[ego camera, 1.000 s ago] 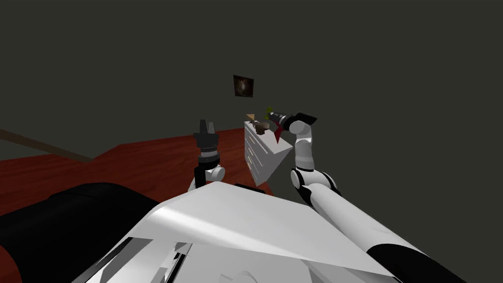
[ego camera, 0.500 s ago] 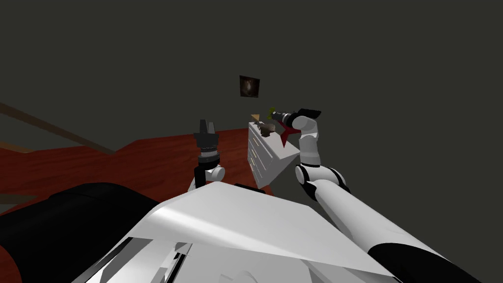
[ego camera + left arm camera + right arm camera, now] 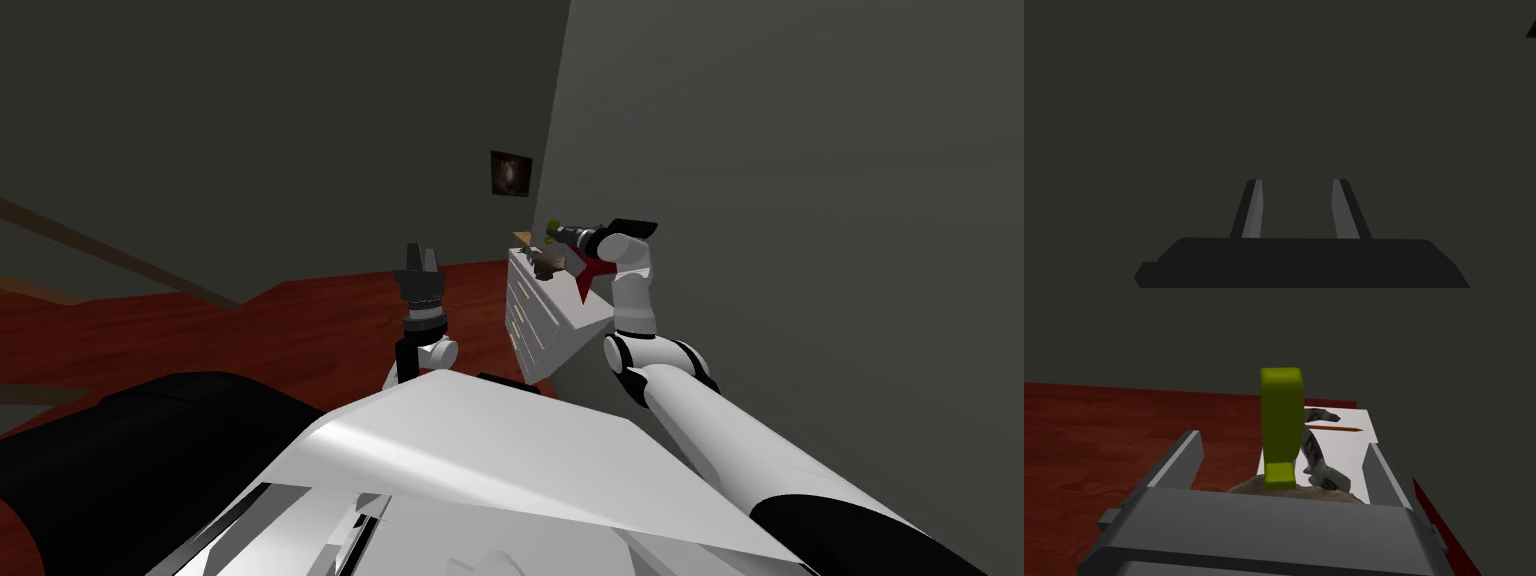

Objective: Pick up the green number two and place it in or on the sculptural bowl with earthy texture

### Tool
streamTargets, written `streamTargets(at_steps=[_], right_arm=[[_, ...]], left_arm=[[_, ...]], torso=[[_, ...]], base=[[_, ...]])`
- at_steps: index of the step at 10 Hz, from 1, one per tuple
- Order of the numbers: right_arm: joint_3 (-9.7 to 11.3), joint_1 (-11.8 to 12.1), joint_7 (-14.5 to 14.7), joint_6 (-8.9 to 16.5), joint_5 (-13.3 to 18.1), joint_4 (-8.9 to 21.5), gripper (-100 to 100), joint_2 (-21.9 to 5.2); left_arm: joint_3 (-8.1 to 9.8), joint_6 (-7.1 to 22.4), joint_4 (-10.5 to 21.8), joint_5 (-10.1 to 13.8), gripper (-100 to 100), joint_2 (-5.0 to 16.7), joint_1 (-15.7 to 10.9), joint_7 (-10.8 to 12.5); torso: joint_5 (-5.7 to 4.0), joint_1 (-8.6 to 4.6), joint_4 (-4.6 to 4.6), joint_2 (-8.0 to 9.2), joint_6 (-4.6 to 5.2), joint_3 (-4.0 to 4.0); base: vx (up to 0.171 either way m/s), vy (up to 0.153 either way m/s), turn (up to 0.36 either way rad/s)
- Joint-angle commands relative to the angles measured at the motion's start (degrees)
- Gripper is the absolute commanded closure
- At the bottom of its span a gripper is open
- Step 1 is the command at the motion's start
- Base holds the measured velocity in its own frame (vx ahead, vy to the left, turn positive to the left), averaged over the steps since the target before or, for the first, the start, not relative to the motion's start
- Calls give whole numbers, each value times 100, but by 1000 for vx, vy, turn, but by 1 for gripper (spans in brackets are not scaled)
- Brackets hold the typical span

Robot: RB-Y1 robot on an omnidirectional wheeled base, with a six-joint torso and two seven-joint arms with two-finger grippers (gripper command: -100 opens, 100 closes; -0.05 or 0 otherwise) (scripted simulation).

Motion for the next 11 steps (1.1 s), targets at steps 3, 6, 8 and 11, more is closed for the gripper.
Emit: streamTargets(at_steps=[3,6,8,11], right_arm=[[0,0,0,0,0,0,0,0],[7,-254,-402,399,-114,-278,-100,-262],[10,-381,-602,599,-171,-417,-100,-393],[2,-386,-624,629,-190,-445,0,-419]], left_arm=[[0,0,0,0,0,0,0,0],[0,0,0,0,0,0,0,0],[0,0,0,0,0,0,0,0],[0,0,0,0,0,0,0,0]], torso=[[0,0,0,2,0,1],[1,5,-2,-10,1,-6],[2,7,0,-2,0,-1],[1,3,-1,1,-1,0]], base=[[0,0,0],[30,19,-69],[15,25,-72],[6,11,-30]])
